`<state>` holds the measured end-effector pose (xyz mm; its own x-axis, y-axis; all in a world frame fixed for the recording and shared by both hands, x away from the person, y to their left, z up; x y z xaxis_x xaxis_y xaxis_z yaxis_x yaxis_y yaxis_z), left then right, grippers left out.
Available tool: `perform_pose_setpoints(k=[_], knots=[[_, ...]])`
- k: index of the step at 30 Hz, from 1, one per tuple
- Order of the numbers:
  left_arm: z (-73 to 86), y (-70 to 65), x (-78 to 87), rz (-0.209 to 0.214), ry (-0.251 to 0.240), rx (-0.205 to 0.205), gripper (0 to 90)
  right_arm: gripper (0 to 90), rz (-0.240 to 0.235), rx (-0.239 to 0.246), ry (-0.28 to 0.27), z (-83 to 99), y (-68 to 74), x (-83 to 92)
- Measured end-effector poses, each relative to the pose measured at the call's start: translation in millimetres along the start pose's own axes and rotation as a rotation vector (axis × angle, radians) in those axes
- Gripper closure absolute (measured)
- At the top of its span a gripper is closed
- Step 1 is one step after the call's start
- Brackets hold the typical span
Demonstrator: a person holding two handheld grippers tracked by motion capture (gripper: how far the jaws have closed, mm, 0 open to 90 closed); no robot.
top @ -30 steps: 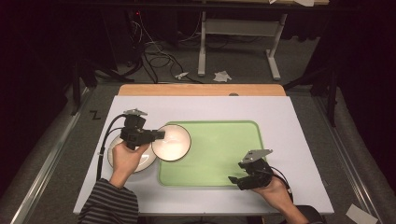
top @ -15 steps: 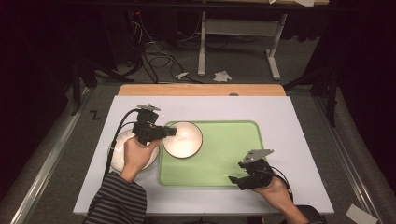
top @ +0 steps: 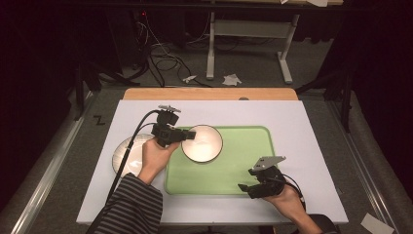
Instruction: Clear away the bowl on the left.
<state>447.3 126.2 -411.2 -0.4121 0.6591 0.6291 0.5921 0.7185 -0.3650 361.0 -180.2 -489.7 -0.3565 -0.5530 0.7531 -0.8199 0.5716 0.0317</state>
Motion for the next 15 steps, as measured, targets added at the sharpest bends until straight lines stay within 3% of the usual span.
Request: perform_pose_setpoints(k=[3, 15], knots=[[-4.6, -1.7, -9.1, -0.007, 0.011, -0.006, 80.6, 33.9, 0.002, 0.0, 0.01, 0.6, -0.6, 0.4], [-7.7, 5.9, -48.7, -0.023, 0.055, 0.046, 80.7, 34.0, 0.001, -0.006, 0.001, 0.5, -0.7, 1.9]])
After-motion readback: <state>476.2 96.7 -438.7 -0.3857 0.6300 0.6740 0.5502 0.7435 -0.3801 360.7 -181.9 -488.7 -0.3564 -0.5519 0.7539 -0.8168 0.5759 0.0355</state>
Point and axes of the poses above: each handheld gripper's, and its own axes: x roughly backward along the jaws, z roughly out of its underside, y roughly to its left, the point moved 2 cm from there along -x, roughly forward along the jaws, and after that the axes turned 2 degrees about -y, right-handed, at the moved point
